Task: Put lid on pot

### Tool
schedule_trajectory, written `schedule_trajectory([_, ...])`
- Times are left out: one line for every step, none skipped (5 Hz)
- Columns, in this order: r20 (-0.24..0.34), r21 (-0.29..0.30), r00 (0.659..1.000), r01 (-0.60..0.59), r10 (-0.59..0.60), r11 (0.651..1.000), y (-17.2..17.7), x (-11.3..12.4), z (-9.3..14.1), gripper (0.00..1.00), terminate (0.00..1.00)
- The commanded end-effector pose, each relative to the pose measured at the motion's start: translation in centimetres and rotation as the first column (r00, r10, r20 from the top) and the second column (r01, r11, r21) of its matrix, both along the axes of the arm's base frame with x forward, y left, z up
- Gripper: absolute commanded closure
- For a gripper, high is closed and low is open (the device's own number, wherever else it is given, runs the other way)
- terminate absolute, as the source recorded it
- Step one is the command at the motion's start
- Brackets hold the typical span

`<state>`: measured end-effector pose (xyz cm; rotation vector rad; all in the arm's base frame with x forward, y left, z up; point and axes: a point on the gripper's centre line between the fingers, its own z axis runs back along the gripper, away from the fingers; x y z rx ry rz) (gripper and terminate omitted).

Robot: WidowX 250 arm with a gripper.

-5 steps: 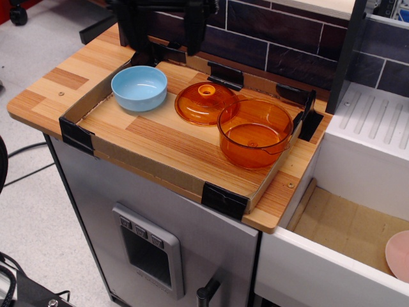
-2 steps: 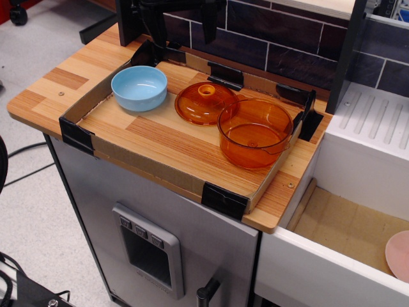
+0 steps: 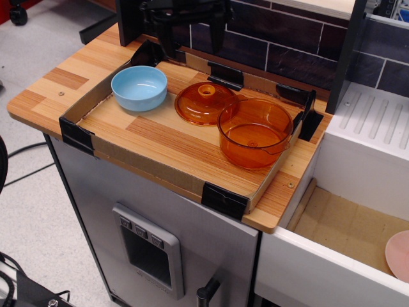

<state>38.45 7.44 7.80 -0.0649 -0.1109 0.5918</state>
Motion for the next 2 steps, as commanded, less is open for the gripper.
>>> schedule_trajectory([0.024,0.025,1.000,-0.008,0.007,1.000,-1.30,1.79,-0.03,0.00,0.00])
schedule_trajectory([0.014,0.036,1.000,0.004,-0.005,0.999,-2.17,1.75,-0.91,0.00,0.00])
